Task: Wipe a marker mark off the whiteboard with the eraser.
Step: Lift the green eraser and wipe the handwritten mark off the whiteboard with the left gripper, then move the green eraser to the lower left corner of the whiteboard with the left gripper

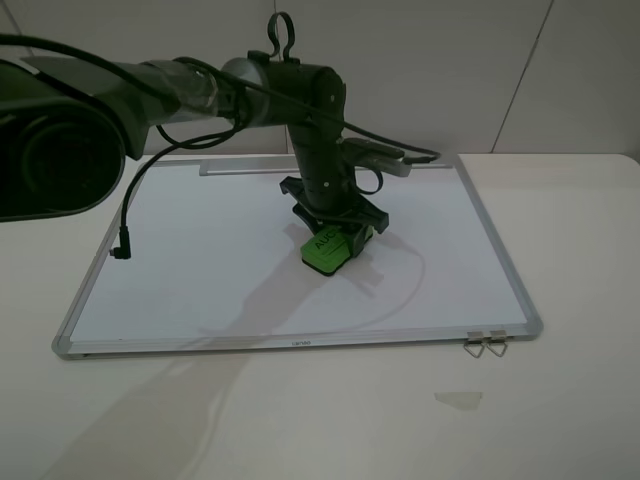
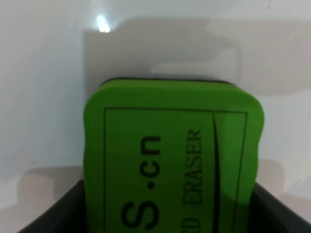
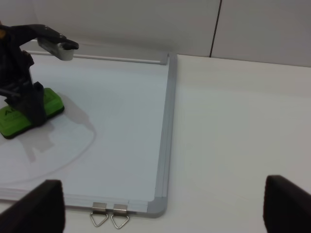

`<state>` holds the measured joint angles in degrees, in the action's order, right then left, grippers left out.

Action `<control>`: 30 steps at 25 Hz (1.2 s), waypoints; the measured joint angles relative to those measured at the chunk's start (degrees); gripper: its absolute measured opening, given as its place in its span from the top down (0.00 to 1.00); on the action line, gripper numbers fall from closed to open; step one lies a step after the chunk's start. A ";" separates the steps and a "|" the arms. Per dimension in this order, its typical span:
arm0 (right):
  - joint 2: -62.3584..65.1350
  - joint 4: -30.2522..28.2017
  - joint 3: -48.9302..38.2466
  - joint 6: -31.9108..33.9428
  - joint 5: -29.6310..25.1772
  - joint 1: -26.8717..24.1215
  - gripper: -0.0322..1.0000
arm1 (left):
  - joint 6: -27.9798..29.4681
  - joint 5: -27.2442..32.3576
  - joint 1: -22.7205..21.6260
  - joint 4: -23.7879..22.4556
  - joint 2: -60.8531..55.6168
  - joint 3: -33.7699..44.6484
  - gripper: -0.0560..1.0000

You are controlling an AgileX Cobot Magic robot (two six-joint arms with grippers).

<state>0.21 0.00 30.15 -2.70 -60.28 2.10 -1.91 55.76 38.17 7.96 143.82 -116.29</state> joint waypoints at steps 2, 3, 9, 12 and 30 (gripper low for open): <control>0.00 0.00 0.00 0.00 0.00 0.00 0.18 | 0.77 0.23 -0.19 0.32 0.00 0.00 0.38; 0.00 0.00 0.00 0.00 0.00 0.00 0.18 | 1.91 0.29 -0.55 0.44 0.00 0.00 0.38; 0.00 0.00 0.00 0.00 0.00 0.00 0.18 | 8.37 4.11 -4.17 -0.80 -1.22 0.43 0.38; 0.00 0.00 0.00 0.00 0.00 0.00 0.18 | 10.93 5.15 -6.57 -3.73 -2.61 1.14 0.38; 0.00 0.00 0.00 0.00 0.00 0.00 0.18 | 13.97 12.71 -25.06 -10.99 -12.40 2.98 0.38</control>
<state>0.21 0.00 30.15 -2.70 -60.28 2.10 12.05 68.47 13.11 -3.03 131.42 -113.31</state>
